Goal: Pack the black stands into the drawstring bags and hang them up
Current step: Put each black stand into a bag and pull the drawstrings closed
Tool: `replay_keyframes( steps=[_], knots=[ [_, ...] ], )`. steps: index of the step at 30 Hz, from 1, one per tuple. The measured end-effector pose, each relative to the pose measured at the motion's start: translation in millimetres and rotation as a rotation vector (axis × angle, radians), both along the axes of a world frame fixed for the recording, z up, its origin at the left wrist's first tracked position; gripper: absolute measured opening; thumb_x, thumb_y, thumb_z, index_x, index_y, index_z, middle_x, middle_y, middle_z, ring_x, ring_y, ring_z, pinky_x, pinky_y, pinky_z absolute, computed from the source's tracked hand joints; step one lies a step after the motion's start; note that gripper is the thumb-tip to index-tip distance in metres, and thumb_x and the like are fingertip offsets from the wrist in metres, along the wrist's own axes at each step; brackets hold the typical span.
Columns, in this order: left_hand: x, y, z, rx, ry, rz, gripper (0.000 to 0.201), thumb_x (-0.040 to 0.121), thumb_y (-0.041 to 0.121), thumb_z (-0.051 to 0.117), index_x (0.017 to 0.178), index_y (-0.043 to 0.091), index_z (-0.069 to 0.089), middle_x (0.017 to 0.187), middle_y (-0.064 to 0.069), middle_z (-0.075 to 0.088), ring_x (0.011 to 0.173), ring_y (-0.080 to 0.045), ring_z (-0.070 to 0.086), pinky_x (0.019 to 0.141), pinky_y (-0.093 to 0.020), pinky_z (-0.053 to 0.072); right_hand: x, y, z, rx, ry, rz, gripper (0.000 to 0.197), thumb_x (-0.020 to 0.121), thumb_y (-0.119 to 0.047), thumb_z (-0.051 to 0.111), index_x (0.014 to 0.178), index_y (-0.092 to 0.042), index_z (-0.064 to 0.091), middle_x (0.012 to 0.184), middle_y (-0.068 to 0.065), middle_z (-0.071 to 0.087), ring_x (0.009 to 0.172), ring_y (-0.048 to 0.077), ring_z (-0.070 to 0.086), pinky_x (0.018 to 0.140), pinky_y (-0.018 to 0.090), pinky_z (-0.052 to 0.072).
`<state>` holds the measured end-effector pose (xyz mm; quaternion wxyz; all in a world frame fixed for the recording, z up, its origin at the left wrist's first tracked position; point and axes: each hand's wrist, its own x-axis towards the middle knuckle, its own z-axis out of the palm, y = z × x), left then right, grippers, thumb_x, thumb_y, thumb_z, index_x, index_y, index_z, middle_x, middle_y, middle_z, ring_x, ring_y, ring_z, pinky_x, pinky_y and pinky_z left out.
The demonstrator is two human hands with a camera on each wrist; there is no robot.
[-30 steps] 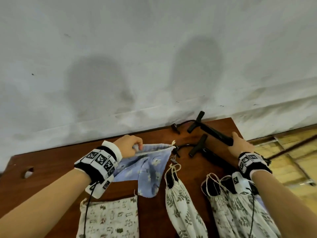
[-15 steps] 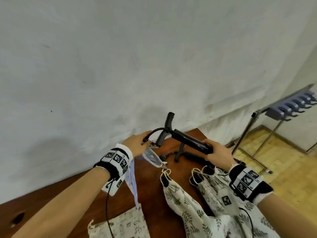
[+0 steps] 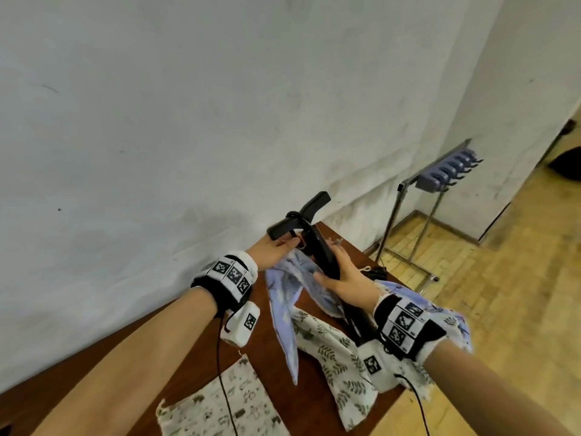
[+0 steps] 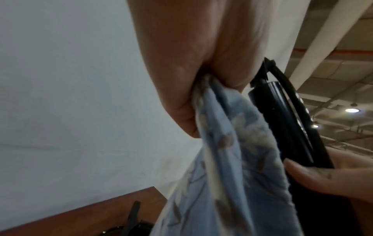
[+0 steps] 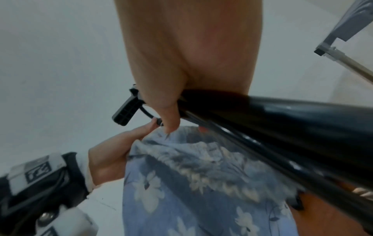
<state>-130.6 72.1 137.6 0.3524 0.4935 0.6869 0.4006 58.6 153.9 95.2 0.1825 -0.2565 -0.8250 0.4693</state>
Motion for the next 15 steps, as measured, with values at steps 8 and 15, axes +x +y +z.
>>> replay_keyframes(
  steps=[8,15],
  knots=[
    [25,0,0,0.090,-0.170,-0.008,0.025,0.096,0.010,0.052,0.113,-0.004,0.063,0.104,-0.013,0.064,0.094,-0.018,0.060,0.098,-0.034,0.045,-7,-26,2,-0.155,0.312,-0.263,0.039,0.091,-0.021,0.063,0.126,-0.017,0.045,0.103,-0.007,0.063,0.083,-0.013,0.061,0.072,0.006,0.046],
    [39,6,1,0.073,-0.044,-0.129,0.027,0.092,0.001,0.054,0.117,0.001,0.063,0.101,-0.009,0.067,0.095,-0.016,0.062,0.099,-0.034,0.049,-13,-18,9,-0.391,0.396,-0.362,0.059,0.078,-0.023,0.078,0.127,-0.018,0.047,0.113,0.001,0.065,0.100,0.012,0.067,0.077,0.015,0.054]
  ],
)
